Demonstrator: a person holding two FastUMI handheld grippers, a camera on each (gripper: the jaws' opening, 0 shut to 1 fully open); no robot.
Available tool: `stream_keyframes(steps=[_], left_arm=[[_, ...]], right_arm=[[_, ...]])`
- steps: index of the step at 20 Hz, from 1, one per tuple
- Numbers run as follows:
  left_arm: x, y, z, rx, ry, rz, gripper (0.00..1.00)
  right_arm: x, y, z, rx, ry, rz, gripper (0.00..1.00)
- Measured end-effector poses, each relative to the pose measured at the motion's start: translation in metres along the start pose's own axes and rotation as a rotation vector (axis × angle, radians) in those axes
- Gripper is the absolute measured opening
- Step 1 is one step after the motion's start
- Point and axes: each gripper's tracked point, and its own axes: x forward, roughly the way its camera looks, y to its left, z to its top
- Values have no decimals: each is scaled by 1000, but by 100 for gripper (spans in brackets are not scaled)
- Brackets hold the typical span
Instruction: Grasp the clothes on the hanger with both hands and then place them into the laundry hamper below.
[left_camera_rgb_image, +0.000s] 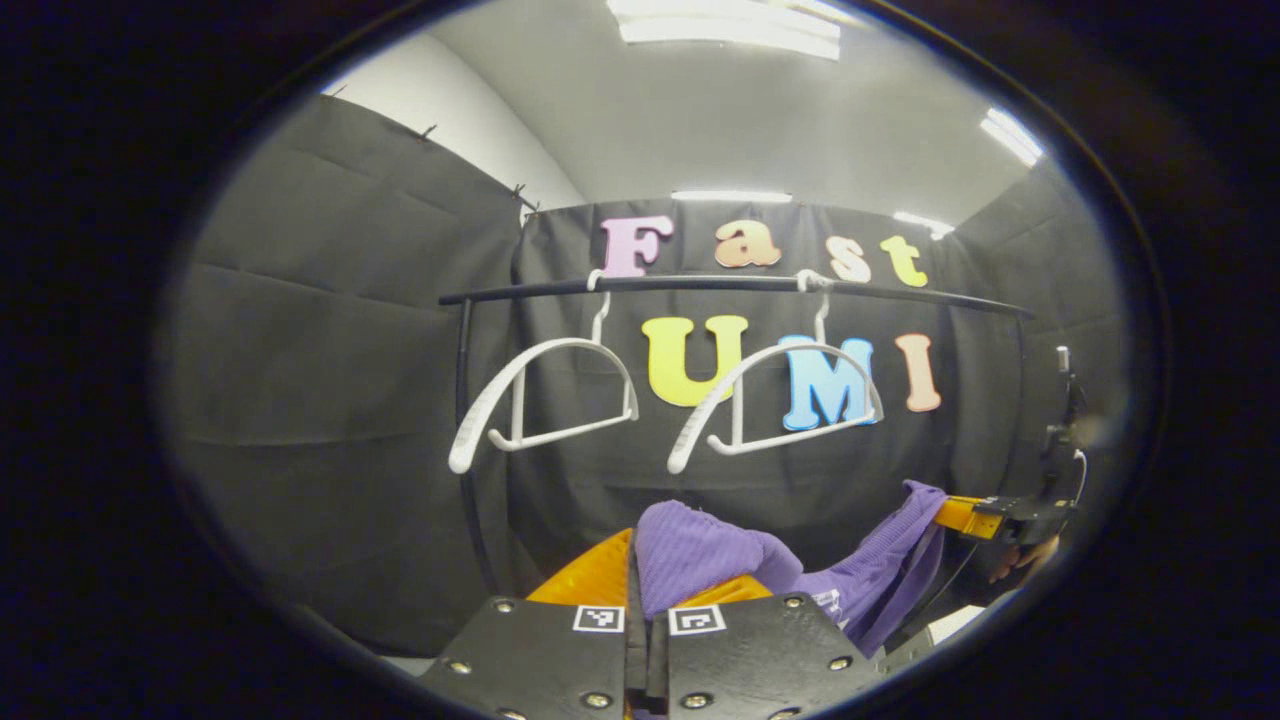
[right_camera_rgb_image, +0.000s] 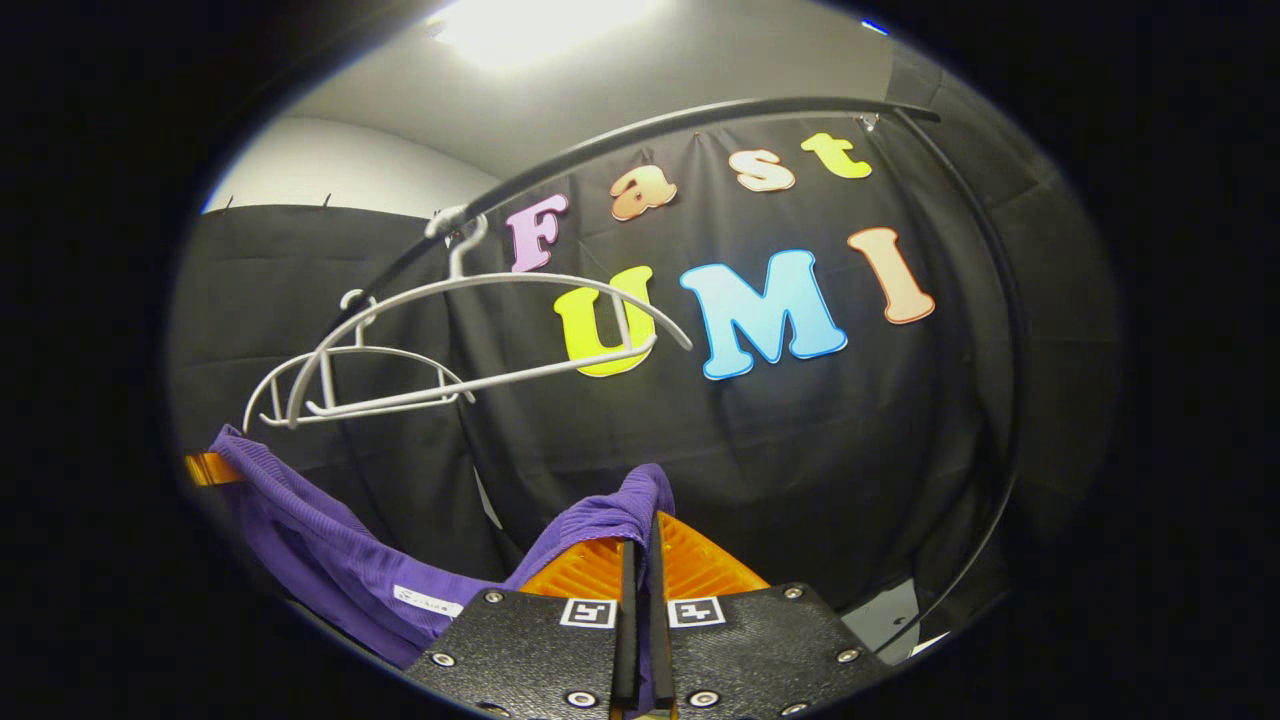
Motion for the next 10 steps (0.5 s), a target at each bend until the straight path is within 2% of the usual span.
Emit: stream_keyframes(steps=[1,9,10], left_arm=[[-7,-7,1,-5,-5,-18,1],[-33,-54,-12,-24,-18,-155,1],[-36,-58,-13,-25,-16,-167,6]], right_arm=[[-9,6,3,-4,-5,2,5],[-64,49,6,11,-20,24,5],[-74,54,3,11,-18,25,5]])
